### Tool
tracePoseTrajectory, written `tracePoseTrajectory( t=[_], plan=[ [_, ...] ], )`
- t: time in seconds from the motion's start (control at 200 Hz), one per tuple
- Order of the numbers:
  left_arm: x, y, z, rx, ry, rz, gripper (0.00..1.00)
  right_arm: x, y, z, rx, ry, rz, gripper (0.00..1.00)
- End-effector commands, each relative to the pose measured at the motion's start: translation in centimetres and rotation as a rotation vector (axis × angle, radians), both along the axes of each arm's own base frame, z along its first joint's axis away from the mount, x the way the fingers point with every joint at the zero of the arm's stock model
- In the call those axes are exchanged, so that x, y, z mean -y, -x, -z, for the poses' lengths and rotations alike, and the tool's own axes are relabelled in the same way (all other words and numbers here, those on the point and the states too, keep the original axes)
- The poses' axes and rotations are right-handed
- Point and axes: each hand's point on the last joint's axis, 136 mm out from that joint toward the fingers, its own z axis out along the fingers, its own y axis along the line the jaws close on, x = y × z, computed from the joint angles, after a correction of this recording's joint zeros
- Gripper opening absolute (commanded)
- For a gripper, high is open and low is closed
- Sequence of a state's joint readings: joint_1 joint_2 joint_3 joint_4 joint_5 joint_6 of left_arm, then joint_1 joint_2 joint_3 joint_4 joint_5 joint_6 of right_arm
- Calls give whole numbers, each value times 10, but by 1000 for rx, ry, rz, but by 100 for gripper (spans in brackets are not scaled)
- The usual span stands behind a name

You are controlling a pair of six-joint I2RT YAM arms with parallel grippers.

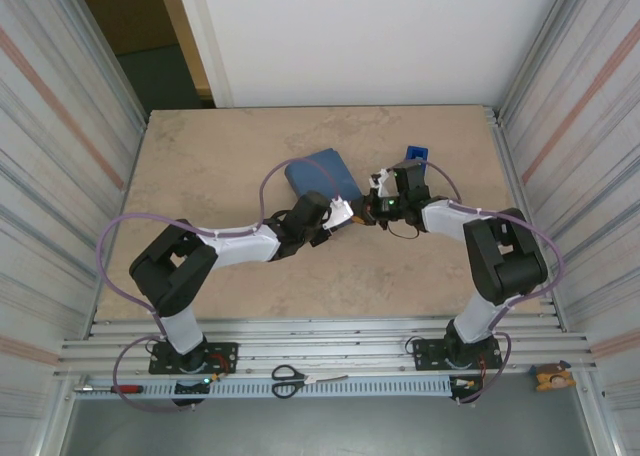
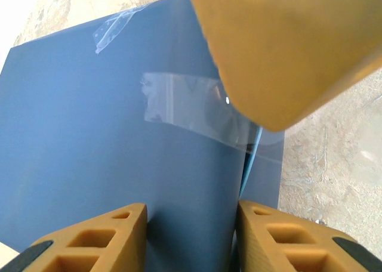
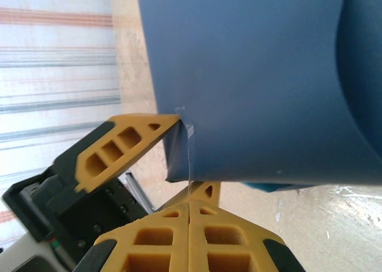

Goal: Wrap the gift box in paper

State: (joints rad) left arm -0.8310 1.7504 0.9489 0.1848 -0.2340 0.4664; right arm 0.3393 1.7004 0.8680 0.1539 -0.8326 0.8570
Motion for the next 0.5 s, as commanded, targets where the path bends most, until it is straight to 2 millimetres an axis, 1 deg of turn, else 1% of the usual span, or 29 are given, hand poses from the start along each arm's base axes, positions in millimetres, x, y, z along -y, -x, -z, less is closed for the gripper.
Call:
tracePoseTrajectory(
  t=[0.0, 0.065, 0.195, 0.291, 0.366, 0.496],
  plan=[
    [-20, 28, 58, -161, -140, 25, 42, -3, -6, 9, -32, 9, 17, 3],
    [-20, 29, 59, -162, -141, 26, 42, -1, -6, 16, -60, 21, 39, 4],
    [-20, 29, 60, -163, -143, 27, 42, -6, -11, 11, -48, 22, 46, 7],
    [-20, 28, 59, -163, -143, 27, 42, -6, -16, 11, -51, 44, 67, 10],
    [-20, 29, 59, -164, -142, 26, 42, -7, -18, 11, -60, 55, 83, 14],
    [-20, 29, 58, -164, -138, 26, 42, -8, -20, 10, -74, 69, 113, 16]
  ],
)
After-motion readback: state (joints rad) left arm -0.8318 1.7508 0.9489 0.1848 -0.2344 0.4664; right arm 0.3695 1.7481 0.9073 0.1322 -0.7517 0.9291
